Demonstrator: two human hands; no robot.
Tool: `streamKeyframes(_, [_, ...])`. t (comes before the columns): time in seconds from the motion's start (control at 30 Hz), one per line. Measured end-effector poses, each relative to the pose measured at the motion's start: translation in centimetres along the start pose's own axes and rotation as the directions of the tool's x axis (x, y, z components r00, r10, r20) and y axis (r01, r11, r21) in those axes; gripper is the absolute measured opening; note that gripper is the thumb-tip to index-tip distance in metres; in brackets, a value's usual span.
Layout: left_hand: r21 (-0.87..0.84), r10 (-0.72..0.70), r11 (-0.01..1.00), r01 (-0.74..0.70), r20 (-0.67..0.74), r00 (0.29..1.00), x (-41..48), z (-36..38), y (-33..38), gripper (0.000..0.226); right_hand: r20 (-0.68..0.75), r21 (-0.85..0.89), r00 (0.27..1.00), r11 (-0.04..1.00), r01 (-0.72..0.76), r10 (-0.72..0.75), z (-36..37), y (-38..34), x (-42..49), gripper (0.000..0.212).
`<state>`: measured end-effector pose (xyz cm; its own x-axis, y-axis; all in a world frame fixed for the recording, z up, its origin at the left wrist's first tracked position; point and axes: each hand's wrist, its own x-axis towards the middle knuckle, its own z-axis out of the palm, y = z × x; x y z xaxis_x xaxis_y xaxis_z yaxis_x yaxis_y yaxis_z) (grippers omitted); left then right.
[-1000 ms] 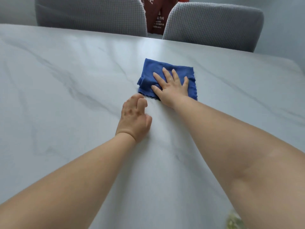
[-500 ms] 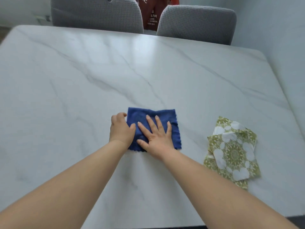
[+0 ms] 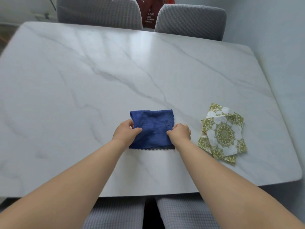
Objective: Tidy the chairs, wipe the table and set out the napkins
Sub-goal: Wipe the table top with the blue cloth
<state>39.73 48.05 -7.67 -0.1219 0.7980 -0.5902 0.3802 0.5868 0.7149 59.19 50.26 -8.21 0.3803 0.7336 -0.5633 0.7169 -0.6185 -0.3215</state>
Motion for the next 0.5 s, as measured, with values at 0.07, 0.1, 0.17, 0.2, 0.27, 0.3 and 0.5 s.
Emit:
streamKeyframes(0.07, [-0.232, -0.01, 0.972, 0.025, 0.065, 0.998, -1.1, -0.6, 0.2, 0.012, 0.084, 0.356, 0.996, 0.933, -0.042, 0.013, -0.5, -0.5, -0.4, 0.015])
streamKeyframes(0.1, [-0.294, -0.012, 0.955, 0.035, 0.077, 0.997, -1.5, -0.8, 0.3, 0.014, 0.142, 0.508, 0.99, 0.858, -0.079, 0.008, -0.8, -0.6, -0.9, 0.019])
streamKeyframes(0.17, [-0.346, -0.01, 0.938, 0.034, 0.069, 0.998, -2.3, -1.8, 0.3, 0.016, 0.19, 0.649, 0.979, 0.757, -0.068, -0.074, -1.9, -0.8, -2.8, 0.028])
streamKeyframes(0.2, [-0.351, -0.017, 0.935, 0.039, 0.064, 0.998, -2.7, -2.3, 0.3, 0.014, 0.184, 0.663, 0.975, 0.748, -0.032, -0.122, -2.3, -1.1, -3.9, 0.031])
streamKeyframes(0.27, [-0.33, -0.039, 0.942, 0.061, 0.074, 0.997, -3.4, -3.1, 0.4, 0.01, 0.148, 0.673, 0.971, 0.739, 0.039, -0.186, -3.1, -1.8, -6.1, 0.032])
streamKeyframes(0.3, [-0.326, -0.041, 0.943, 0.068, 0.088, 0.995, -4.3, -3.6, 0.5, 0.012, 0.13, 0.681, 0.966, 0.728, 0.075, -0.222, -3.3, -2.3, -7.7, 0.03])
streamKeyframes(0.5, [-0.556, -0.02, 0.82, 0.138, 0.214, 0.977, -9.2, -4.0, 1.4, 0.031, 0.198, 0.503, 0.824, 0.777, 0.379, -0.53, -1.5, -4.6, -16.2, 0.023])
